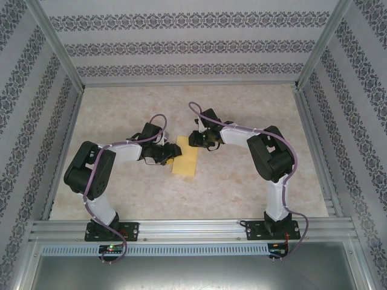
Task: Fold a paper plane with a square sheet of paper (fold left side to right side)
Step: Third fold the triangle at the center of the table.
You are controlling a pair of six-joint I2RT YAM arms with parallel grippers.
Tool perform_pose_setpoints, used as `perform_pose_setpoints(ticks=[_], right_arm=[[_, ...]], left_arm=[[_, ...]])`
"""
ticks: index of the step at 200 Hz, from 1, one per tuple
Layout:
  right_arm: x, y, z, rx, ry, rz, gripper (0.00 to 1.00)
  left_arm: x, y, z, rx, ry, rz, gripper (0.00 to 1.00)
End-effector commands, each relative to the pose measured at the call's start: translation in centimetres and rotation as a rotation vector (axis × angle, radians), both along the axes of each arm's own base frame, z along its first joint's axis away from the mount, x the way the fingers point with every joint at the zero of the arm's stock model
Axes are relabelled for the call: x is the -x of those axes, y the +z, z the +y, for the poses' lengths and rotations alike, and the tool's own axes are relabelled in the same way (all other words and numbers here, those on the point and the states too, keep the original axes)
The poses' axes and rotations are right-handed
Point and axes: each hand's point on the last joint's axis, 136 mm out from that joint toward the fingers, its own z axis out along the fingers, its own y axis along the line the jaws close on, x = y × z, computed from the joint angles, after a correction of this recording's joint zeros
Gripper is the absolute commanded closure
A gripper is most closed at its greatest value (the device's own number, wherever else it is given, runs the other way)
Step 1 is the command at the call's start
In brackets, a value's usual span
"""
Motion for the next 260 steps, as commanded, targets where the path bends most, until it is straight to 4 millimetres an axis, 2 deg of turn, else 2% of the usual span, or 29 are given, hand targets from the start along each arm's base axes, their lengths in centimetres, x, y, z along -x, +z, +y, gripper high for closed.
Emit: perform_pose_setpoints(ticks=[1, 32, 43, 60, 76, 96, 114, 132, 148, 162, 180, 214, 250, 260], right_arm=[[-0.5, -0.2, -0.3, 0.008, 0.003, -0.015, 0.7], [-0.8, 0.5, -0.3, 0.002, 0.011, -0.053, 0.68], [-1.0, 1.1, -0.4, -0.003, 0.015, -0.081, 0.64], [-1.3, 3.3, -0.6, -0.008, 0.028, -0.168, 0.54], [-0.9, 5.7, -1.5, 0.018, 0.041, -0.274, 0.44], [0.9, 8.2, -2.9, 0.048, 0.071, -0.393, 0.35], [3.9, 9.6, -3.3, 0.054, 0.126, -0.474, 0.28], [7.9, 9.5, -2.6, 0.09, 0.218, -0.533, 0.24], [11.4, 8.5, -1.7, 0.154, 0.309, -0.585, 0.2], [13.9, 7.8, -1.1, 0.22, 0.375, -0.65, 0.16], [15.8, 6.7, -0.5, 0.24, 0.428, -0.69, 0.14], [17.7, 5.1, 1.0, 0.345, 0.538, -0.74, 0.11], [17.2, 4.4, 2.8, 0.441, 0.597, -0.779, 0.11], [17.0, 4.4, 3.4, 0.45, 0.612, -0.786, 0.14]], left_arm=[[-0.5, 1.0, -0.8, 0.019, -0.015, -0.03, 0.6], [-0.1, 0.9, -0.5, 0.011, -0.008, -0.019, 0.76], [0.1, 0.7, -0.5, 0.009, -0.002, -0.011, 0.82], [0.4, 0.6, -0.4, 0.009, 0.016, 0.006, 0.9], [0.7, 0.7, -0.5, 0.019, 0.041, 0.027, 0.92], [1.0, 0.7, -0.9, 0.031, 0.068, 0.05, 0.97], [1.3, 0.7, -1.3, 0.039, 0.079, 0.071, 1.0], [1.5, 0.8, -1.8, 0.051, 0.08, 0.086, 1.0], [1.5, 0.8, -2.2, 0.061, 0.076, 0.096, 1.0], [1.6, 0.8, -2.4, 0.065, 0.075, 0.101, 1.0], [1.8, 0.7, -2.3, 0.059, 0.077, 0.108, 1.0], [1.9, 0.7, -2.5, 0.056, 0.073, 0.111, 1.0], [2.0, 0.7, -2.7, 0.051, 0.068, 0.111, 1.0], [2.0, 0.7, -2.7, 0.05, 0.067, 0.109, 1.0]])
